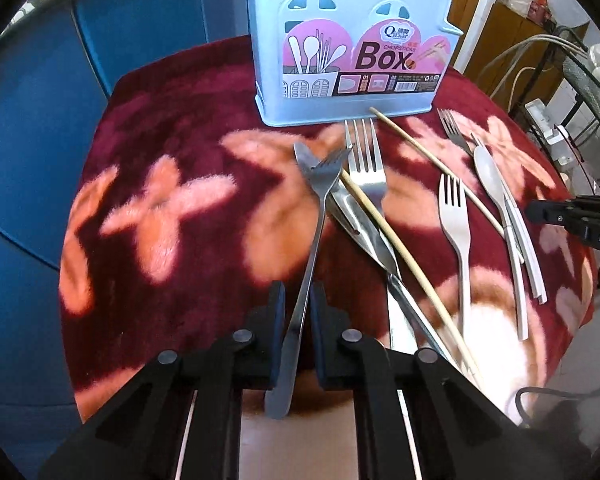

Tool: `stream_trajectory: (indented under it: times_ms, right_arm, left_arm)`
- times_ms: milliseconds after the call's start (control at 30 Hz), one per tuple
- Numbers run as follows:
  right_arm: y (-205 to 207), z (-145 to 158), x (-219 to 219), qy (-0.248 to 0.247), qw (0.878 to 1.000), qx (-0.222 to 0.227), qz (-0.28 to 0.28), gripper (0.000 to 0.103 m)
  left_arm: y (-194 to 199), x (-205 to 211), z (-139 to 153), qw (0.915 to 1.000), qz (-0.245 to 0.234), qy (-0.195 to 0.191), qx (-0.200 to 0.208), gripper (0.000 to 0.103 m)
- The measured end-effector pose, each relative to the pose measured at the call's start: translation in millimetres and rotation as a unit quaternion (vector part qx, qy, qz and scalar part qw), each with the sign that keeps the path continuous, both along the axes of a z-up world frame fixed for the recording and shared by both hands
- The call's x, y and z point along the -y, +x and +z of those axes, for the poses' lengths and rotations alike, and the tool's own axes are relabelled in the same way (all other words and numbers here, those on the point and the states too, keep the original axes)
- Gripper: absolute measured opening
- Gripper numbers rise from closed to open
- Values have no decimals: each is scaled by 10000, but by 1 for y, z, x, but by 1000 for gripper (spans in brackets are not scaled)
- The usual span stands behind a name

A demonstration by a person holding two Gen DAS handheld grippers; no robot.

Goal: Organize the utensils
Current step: 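Lower the right tool toward the white plastic knife while the left tool approaches a metal fork, then close the right gripper on the white plastic knife while the left gripper grasps the metal fork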

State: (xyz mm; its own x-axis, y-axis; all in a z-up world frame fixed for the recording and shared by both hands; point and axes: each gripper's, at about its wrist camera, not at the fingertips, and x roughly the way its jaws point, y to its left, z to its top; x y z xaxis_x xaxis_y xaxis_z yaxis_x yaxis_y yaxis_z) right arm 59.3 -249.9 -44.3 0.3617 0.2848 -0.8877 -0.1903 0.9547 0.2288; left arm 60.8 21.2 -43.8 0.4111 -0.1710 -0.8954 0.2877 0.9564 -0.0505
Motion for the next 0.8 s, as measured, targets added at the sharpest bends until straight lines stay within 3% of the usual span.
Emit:
stream_trajectory:
  times_ms: [33, 100, 167, 433, 567, 633, 800]
  right_arm:
    - [2, 1, 0, 89, 9999, -39, -38, 4]
    - [6, 1, -2, 183, 9997, -97, -97, 22]
    - [9, 1, -4, 190, 9996, -153, -103, 25]
    - [23, -6, -13, 115, 9994, -285, -145, 25]
    - [30, -12, -15, 206, 9988, -426, -106, 19]
    - [29, -11, -14, 233, 9988, -423, -103, 16]
    - [22, -3, -11, 253, 9991, -348, 10, 8]
  left_arm:
    - [2, 1, 0, 10000, 3, -20, -9, 13]
    - [7, 5, -2, 10000, -34, -30, -13, 15]
    - [12, 9, -2, 9999, -107, -6, -2, 21]
    - [34, 27, -4, 9995, -196, 234, 41, 23]
    - [40, 32, -6, 9994, -182, 286, 75, 22]
    - [41, 31, -6, 9997, -163, 166, 64, 7]
    - [31, 19, 1, 10000, -64, -60, 3, 0]
